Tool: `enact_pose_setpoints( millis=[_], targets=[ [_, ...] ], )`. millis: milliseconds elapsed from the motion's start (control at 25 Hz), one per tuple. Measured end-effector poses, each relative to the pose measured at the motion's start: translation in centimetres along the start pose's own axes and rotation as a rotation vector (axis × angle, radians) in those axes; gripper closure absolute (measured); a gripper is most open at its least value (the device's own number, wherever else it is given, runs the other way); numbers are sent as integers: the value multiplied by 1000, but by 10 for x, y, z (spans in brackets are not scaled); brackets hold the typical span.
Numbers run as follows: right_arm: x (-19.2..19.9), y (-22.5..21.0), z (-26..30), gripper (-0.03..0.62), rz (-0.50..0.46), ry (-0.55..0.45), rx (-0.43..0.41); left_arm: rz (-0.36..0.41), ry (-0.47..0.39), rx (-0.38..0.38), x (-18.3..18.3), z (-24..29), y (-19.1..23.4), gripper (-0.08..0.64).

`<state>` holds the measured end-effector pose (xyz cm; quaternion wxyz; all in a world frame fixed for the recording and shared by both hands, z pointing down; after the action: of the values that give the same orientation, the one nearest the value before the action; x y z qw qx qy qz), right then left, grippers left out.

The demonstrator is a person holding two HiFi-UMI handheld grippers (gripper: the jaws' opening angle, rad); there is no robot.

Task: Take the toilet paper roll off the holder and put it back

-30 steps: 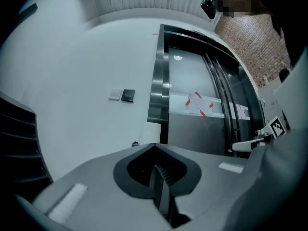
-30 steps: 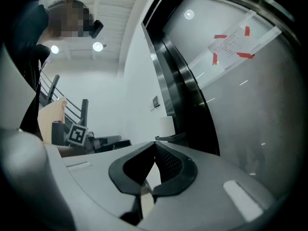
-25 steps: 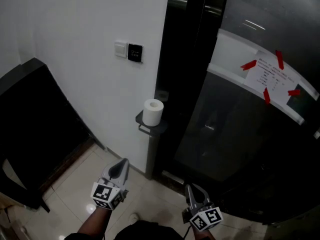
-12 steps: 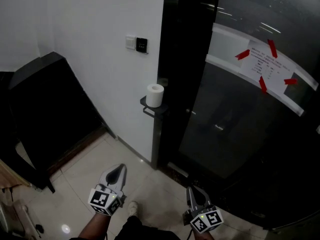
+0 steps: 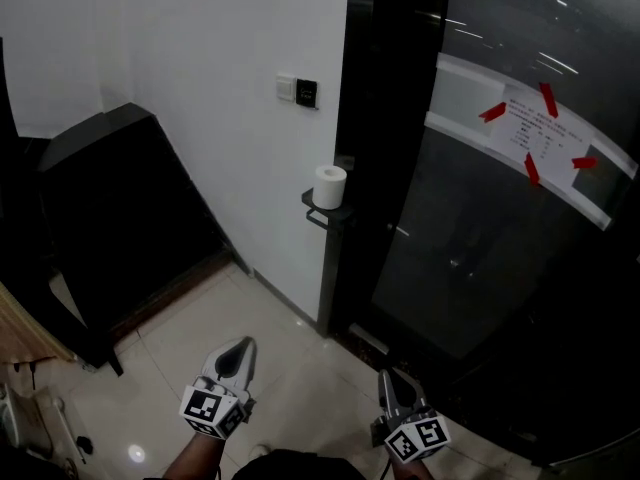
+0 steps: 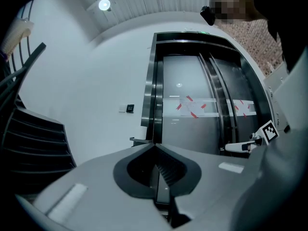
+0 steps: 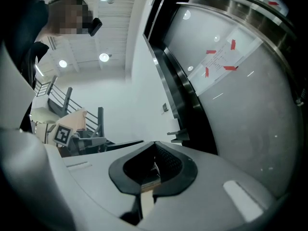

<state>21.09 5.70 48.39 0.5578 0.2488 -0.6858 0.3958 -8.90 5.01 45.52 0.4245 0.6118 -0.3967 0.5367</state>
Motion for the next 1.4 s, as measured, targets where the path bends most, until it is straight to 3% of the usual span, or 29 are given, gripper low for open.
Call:
enact_pose_setpoints(
  millis=[320, 640, 880, 1400],
  targets=[
    [-1, 29, 22, 578, -15, -34, 25, 2, -26, -21, -13, -25, 29, 558],
    [19, 57, 36, 578, -34, 12, 9, -60, -19, -54, -12, -51, 57, 558],
    [15, 66, 45, 580, -73, 17, 17, -25, -16, -40, -9, -51, 68, 558],
    [28, 80, 38, 580, -69, 45, 23, -30, 6, -24, 0, -62, 73, 558]
  ],
)
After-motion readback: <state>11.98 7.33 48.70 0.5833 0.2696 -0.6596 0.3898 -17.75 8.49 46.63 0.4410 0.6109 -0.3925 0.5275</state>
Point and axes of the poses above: the fingertips, and each gripper's own axes: z forward along the fingers, y to its left, x out of its underside, the point moved 4 cm from there along -z, backward along the fingers
